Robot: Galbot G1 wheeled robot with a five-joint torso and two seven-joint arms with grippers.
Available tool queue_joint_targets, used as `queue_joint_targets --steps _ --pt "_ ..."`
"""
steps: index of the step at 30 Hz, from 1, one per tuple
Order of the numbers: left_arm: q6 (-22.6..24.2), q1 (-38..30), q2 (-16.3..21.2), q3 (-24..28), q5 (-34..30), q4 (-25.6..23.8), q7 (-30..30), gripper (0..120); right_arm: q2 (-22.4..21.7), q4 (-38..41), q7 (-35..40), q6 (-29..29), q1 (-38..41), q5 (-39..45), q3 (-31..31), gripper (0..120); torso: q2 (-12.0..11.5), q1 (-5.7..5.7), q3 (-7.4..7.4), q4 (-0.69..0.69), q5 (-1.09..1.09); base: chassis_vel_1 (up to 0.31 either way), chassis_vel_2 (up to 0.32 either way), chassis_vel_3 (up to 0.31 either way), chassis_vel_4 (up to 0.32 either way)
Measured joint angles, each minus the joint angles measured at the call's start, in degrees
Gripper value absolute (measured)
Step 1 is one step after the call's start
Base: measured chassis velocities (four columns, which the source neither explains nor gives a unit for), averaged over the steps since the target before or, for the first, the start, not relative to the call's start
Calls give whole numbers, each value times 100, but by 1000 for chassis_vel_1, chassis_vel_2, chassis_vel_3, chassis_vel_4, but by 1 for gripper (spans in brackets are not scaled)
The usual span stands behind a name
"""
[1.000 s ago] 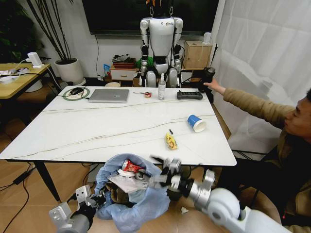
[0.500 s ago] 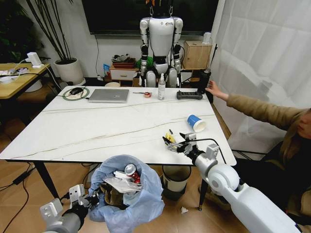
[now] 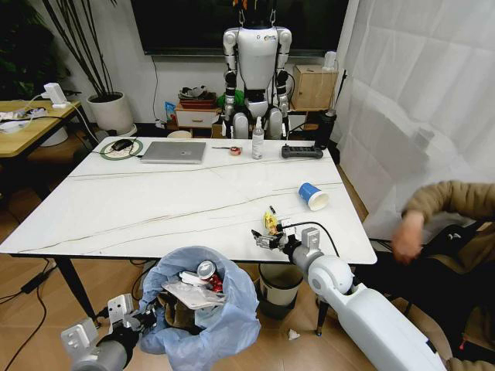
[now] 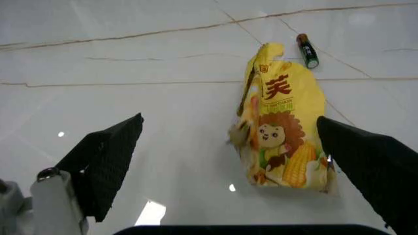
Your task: Pick up the trash bin and place the trash from the table into it.
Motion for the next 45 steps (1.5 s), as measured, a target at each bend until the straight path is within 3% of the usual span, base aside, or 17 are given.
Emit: queue_joint_targets --steps 8,14,23,28,30,32,36,45 --pt "-22 -10 -12 26 26 4 8 0 16 -196 -42 93 13 -84 85 75 0 0 0 -1 0 0 0 0 0" --pt "-31 -35 -11 41 27 31 11 0 11 -230 -50 126 27 -67 121 49 0 0 0 0 0 0 0 0 0" --pt "-33 -63 -14 56 35 57 14 0 -21 -233 -109 195 33 -39 151 21 0 0 0 0 0 0 0 0 0" --pt "-34 -89 -16 79 34 61 15 0 -44 -116 -379 667 -9 142 269 0 0 0 0 0 1 0 0 0 0" --pt "-34 -89 -18 82 34 57 15 0 -55 -84 -417 730 -15 193 279 0 0 0 0 0 1 0 0 0 0" --pt "-34 -88 -19 95 34 47 16 0 -262 277 -750 1137 -17 770 305 0 0 0 0 0 1 0 0 0 0" --pt "-34 -94 -31 98 34 47 17 0 -816 1282 -1291 1386 20 1563 -16 0 1 0 -1 0 1 0 0 0 0" --pt "-34 -89 -35 69 31 26 19 0 -1367 2212 -1613 1481 -41 1953 -963 0 1 0 -1 0 1 0 0 0 0"
